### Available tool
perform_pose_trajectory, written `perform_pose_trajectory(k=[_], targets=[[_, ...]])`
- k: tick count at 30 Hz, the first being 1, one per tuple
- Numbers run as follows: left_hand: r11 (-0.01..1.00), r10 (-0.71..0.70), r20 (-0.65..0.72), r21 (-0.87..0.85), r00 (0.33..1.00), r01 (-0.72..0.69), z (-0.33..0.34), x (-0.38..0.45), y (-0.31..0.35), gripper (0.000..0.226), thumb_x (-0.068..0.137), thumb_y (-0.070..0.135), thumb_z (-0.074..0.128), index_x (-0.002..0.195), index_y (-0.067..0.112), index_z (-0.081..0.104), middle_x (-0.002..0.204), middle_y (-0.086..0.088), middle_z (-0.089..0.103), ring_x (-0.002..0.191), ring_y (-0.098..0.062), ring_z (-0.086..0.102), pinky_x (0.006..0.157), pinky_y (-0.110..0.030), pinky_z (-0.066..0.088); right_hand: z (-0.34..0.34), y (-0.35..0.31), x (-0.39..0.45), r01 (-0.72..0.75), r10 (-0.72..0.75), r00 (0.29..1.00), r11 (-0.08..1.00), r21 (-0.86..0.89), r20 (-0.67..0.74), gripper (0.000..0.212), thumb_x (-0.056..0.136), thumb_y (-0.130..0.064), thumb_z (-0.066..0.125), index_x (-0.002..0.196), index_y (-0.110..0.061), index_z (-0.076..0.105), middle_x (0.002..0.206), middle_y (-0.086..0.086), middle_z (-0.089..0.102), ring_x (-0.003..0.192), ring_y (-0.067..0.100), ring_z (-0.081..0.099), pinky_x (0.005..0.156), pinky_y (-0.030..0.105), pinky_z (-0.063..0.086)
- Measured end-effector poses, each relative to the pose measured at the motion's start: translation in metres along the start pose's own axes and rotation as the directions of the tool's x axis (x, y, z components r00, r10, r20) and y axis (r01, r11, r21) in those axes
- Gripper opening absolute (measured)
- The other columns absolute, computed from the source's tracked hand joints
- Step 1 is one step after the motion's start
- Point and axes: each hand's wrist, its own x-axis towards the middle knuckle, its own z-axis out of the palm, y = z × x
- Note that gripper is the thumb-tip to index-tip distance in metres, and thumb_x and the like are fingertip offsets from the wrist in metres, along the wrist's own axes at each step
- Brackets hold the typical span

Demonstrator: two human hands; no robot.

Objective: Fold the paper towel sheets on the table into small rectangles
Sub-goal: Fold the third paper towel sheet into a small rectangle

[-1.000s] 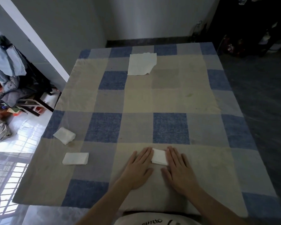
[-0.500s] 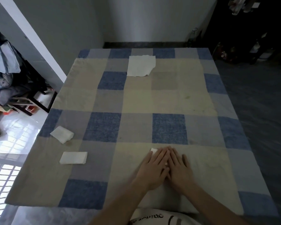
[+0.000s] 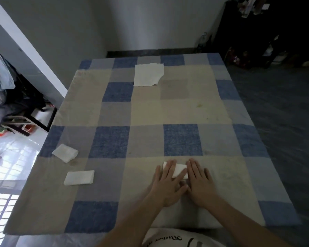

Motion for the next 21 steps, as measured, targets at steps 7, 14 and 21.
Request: perform_pose_trajectory(k=[7, 14, 21], targets=[[0.999, -0.012, -0.002, 0.053, 1.0, 0.012, -0.006, -0.005, 0.007, 0.074, 0.081, 0.074, -0.008, 0.149, 0.048, 0.007, 0.156, -0.008, -0.019, 0.142, -0.027, -0.023, 0.111, -0.053, -0.017, -0.012, 0.027, -0.022, 0.067, -0.067, 0.998, 0.993, 0.094, 0.003, 0.078, 0.092, -0.035, 0.047, 0.151, -0.002, 0.008, 0.159, 0.011, 0.001, 0.147, 0.027, 0.012, 0.117, 0.035, 0.008], [0.999, 0.026, -0.162, 0.027, 0.986, -0.022, -0.019, 0.012, 0.046, 0.049, 0.092, 0.053, 0.036, 0.131, 0.029, 0.054, 0.154, -0.005, 0.034, 0.145, -0.025, 0.024, 0.115, -0.05, 0.003, -0.049, 0.068, -0.035, -0.056, 0.05, 0.998, 0.989, 0.139, 0.047, 0.059, 0.089, -0.03, 0.053, 0.141, -0.011, 0.033, 0.151, 0.009, 0.027, 0.131, 0.027, 0.036, 0.104, 0.035, 0.036], [0.991, 0.132, -0.079, 0.034, 0.988, -0.13, -0.053, 0.064, 0.131, 0.03, 0.094, 0.036, 0.044, 0.118, 0.025, 0.057, 0.119, 0.002, 0.059, 0.109, -0.022, 0.053, 0.091, -0.037, 0.04, -0.105, 0.12, -0.047, -0.177, 0.184, 0.983, 0.953, 0.245, -0.009, 0.05, 0.093, -0.035, 0.051, 0.138, -0.018, 0.039, 0.135, 0.005, 0.042, 0.118, 0.027, 0.049, 0.09, 0.04, 0.047]])
